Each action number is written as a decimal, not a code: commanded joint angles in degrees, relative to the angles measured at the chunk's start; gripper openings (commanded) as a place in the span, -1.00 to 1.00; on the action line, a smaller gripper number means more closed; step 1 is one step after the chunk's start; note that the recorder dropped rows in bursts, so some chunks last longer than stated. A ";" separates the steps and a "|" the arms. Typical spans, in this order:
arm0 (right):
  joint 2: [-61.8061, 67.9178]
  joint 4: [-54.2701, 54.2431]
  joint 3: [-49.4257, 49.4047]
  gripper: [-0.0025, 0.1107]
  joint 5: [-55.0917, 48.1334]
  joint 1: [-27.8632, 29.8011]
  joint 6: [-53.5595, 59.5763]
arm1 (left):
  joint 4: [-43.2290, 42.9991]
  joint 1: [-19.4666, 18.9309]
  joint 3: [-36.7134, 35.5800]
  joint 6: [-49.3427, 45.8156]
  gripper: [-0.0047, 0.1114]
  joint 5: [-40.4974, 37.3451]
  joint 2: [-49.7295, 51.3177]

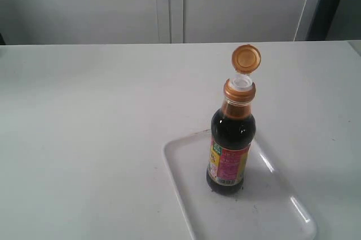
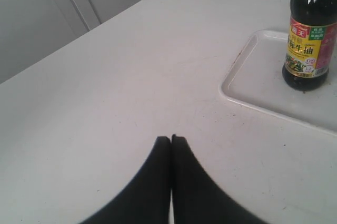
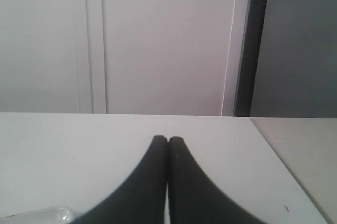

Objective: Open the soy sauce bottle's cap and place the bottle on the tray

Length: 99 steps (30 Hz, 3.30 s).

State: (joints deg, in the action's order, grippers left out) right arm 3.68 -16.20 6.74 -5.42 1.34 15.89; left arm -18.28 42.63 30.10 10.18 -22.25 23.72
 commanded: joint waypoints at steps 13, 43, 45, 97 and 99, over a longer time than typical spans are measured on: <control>-0.24 0.18 -0.17 -0.96 0.27 0.29 -0.25 | 6.28 -0.19 -2.02 -6.36 -0.92 3.89 -0.40; -0.24 0.18 -0.17 -0.96 0.39 0.29 -0.25 | 12.18 -32.71 -23.08 -8.95 -0.92 21.57 -9.49; -0.24 0.18 -0.17 -0.96 0.39 0.29 -0.25 | 12.94 -33.97 -23.76 -8.95 -0.92 20.93 -10.89; -0.24 0.08 -0.17 -0.96 0.37 0.29 -0.25 | 18.28 -40.79 -30.10 -9.37 -0.92 9.37 -23.72; -0.24 0.08 -0.17 -0.96 0.37 0.29 -0.25 | 18.28 -40.79 -30.10 -9.37 -0.92 9.51 -23.72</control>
State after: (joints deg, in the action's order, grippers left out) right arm 3.68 -16.20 6.74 -5.50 1.34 15.62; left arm -0.68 2.06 0.29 1.01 -12.71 0.29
